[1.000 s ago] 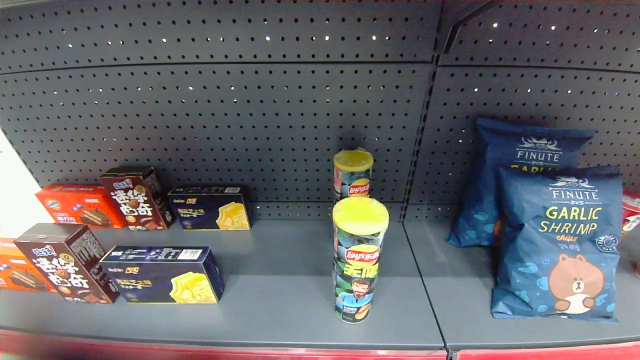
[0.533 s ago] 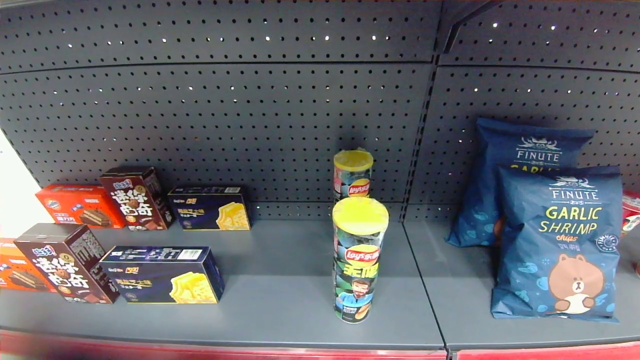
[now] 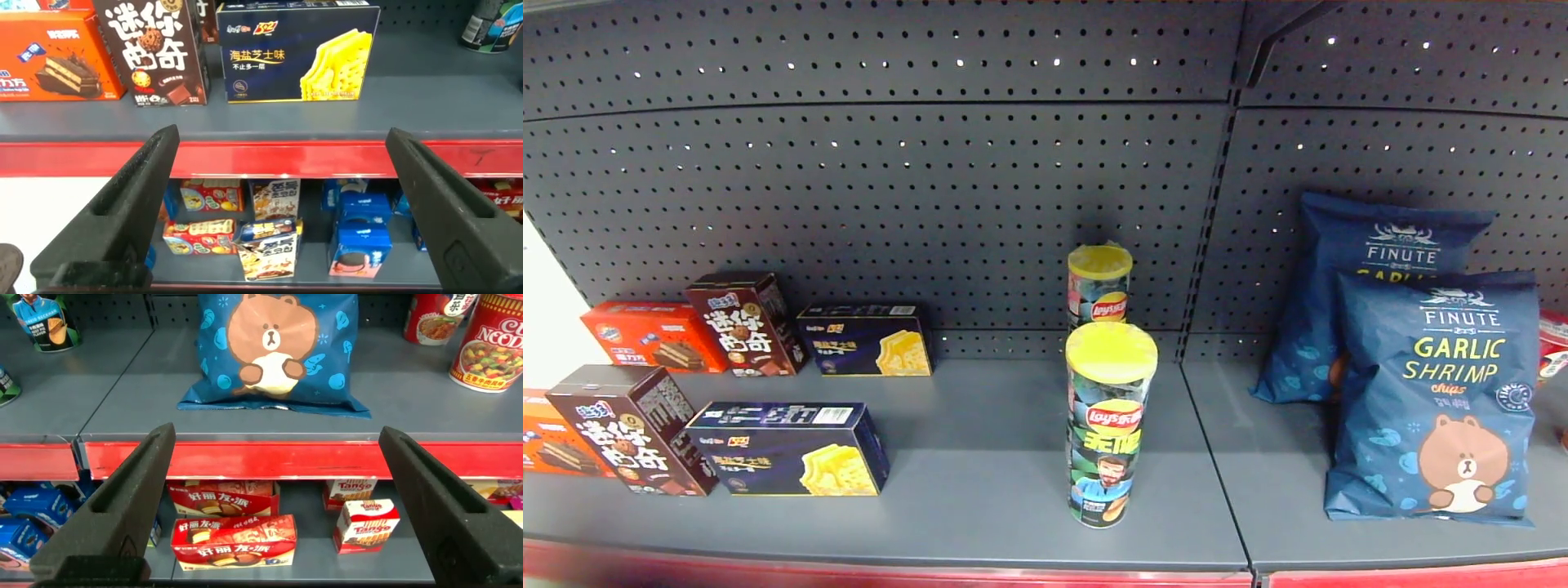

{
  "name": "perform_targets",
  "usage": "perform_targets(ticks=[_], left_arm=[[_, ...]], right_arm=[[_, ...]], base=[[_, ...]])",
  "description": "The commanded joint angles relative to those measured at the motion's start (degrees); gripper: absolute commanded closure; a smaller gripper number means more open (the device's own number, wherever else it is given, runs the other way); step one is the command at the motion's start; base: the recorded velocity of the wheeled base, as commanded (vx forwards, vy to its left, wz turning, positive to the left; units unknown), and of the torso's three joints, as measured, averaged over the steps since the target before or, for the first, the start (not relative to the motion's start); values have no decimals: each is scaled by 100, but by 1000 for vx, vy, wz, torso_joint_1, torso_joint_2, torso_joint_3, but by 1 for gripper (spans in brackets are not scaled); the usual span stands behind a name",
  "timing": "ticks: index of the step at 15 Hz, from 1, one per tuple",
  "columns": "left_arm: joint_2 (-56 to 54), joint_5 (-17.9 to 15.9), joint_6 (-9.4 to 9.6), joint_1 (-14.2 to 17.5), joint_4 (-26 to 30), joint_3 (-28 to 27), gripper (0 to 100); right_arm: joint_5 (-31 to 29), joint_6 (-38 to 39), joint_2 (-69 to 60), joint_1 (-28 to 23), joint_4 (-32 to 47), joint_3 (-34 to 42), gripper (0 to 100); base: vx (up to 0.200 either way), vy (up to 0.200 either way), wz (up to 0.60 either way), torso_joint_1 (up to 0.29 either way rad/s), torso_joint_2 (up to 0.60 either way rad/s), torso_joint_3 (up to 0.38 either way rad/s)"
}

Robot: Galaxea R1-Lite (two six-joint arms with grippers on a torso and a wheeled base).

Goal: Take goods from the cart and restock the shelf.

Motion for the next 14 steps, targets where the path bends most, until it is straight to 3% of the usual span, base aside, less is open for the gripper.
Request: perform_targets(ticks=[1,14], left_arm=[[-2,6,1,0,0,0,0],[-2,-2,36,0,0,0,0]], right_arm=[[-2,-1,7,1,0,0,0],[-2,-1,7,1,0,0,0]], base=[[0,0,0,0,0,0],[0,0,0,0,0,0]])
